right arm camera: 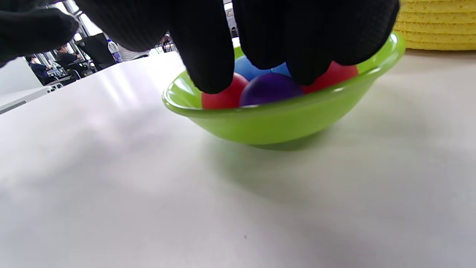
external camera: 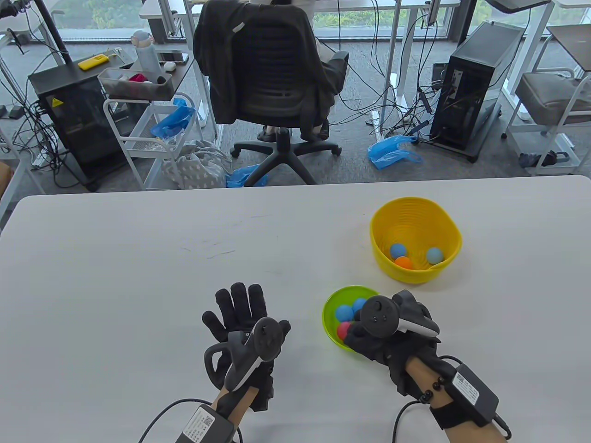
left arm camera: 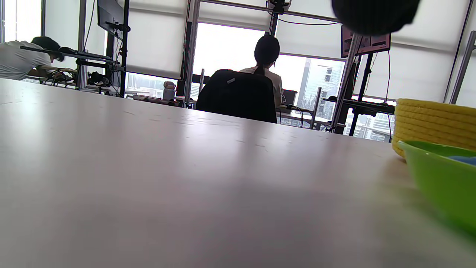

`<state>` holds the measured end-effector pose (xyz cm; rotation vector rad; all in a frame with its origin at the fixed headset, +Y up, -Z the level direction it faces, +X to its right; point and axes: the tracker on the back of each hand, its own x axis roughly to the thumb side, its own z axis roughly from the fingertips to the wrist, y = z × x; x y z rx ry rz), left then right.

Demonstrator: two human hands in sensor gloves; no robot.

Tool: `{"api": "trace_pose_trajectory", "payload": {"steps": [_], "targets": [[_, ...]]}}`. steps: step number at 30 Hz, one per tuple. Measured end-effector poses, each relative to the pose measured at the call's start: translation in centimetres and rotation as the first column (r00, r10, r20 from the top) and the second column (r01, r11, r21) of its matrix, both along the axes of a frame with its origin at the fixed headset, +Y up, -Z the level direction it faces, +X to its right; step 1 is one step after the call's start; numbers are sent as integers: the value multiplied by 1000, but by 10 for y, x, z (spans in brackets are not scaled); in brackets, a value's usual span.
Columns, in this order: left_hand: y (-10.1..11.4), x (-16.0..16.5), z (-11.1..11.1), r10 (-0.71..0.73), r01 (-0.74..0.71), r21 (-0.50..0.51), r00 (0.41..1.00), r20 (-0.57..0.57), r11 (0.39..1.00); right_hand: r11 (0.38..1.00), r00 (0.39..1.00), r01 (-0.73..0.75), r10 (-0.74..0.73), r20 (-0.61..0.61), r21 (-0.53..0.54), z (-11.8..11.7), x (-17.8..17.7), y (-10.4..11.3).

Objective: Toss ping pong balls into fabric basket

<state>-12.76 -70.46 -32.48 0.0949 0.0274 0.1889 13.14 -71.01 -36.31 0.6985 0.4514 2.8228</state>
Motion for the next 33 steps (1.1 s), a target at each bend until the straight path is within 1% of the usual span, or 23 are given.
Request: {"api": "trace_pose_trajectory", "payload": {"steps": [2,5,9,13,19,23,28,30,33], "targets": [[0,0,0,-6,6,0,1000,-3,1000,1000,1000,-15,15,0,-5,-1,-1,-4],[1,0,0,-12,12,1,1000,-7,1000,1000,1000,-17,17,-2,14,-3,-2,-9],[2,-2,0,-9,9,6,1000,-15,1000,1000,1000,-2,2,-11,8,-5,-2,-15],[2,-4,0,-8,9,9,1000,-23,1000,1000,1000,-17,17,-15,-10,-6,-4,-20],[2,-5,0,4,-3,9,1000,-26,1000,1000,1000,5,-5,-19,6,-6,-3,-21],[1,-5,0,13,-13,5,1000,-25,1000,999,999,37,-37,-11,28,-5,1,-12],[0,-4,0,18,-18,3,1000,-21,1000,991,994,108,-109,5,78,-2,13,9],[0,-4,0,19,-19,2,1000,-18,1000,978,986,167,-168,1,126,-1,21,19],[0,-4,0,19,-19,2,1000,-14,1000,956,969,244,-248,5,164,-1,32,28]]}}
